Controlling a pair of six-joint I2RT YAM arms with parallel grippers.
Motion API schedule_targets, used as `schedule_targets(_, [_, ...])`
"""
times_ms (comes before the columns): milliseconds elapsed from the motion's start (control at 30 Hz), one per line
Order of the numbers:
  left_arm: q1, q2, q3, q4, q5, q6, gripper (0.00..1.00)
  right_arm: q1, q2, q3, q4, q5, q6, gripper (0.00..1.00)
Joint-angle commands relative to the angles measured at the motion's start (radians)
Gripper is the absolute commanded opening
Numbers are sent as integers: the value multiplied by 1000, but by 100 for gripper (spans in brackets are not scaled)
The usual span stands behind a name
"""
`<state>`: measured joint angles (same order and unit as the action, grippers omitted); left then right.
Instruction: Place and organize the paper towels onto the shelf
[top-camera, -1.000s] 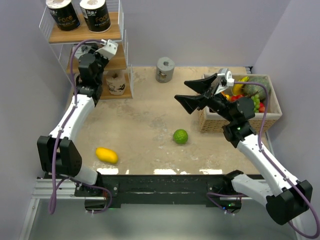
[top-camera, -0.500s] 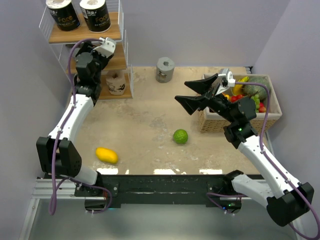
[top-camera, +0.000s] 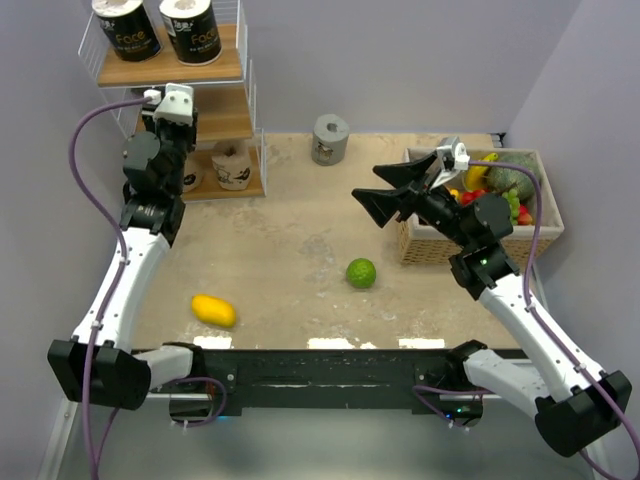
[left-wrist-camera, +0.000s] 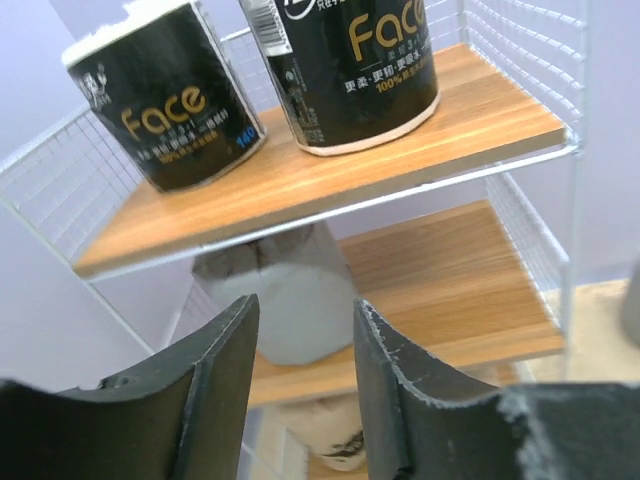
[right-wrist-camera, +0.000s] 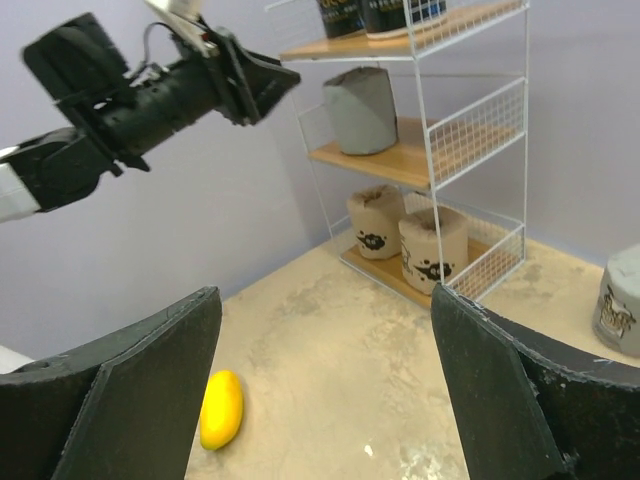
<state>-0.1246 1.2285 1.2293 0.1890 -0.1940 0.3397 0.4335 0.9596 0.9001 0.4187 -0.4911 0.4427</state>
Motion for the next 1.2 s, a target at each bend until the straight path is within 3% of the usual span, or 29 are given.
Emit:
schedule_targets(0, [2,-40,-63,-22,13,-249,41,5,-30,16,-51,55,-15,88])
schedule_targets(100, [2,-9,-91,-34,-61,-167,26,4,-39,5,-52,49,-33,87])
schedule_targets(133, [2,15,-94,-51,-53,-49,22,4,-44,5,-61,48,-42,87])
schedule_targets(200, [2,35,-111,-43,-56,40,12,5,-45,11,-72,48,-65,87])
schedule_targets(333, [2,51,-204,172,-42,272,1,4,-39,22,-72,33,-71,87])
schedule_targets(467, [3,107,-228,250,25,369,0,4,-24,42,-80,16,-71,87])
schedule_targets(633, [19,196,-212,383,91,381,0,4,-13,54,-80,23,-78,87])
schedule_targets(800, [36,288,-136,403,139,364,0,5,-18,57,-101,42,-99,87])
schedule_targets(1167, [46,381,-48,454,67,383,0,7,-5,69,-126,68,-128,87])
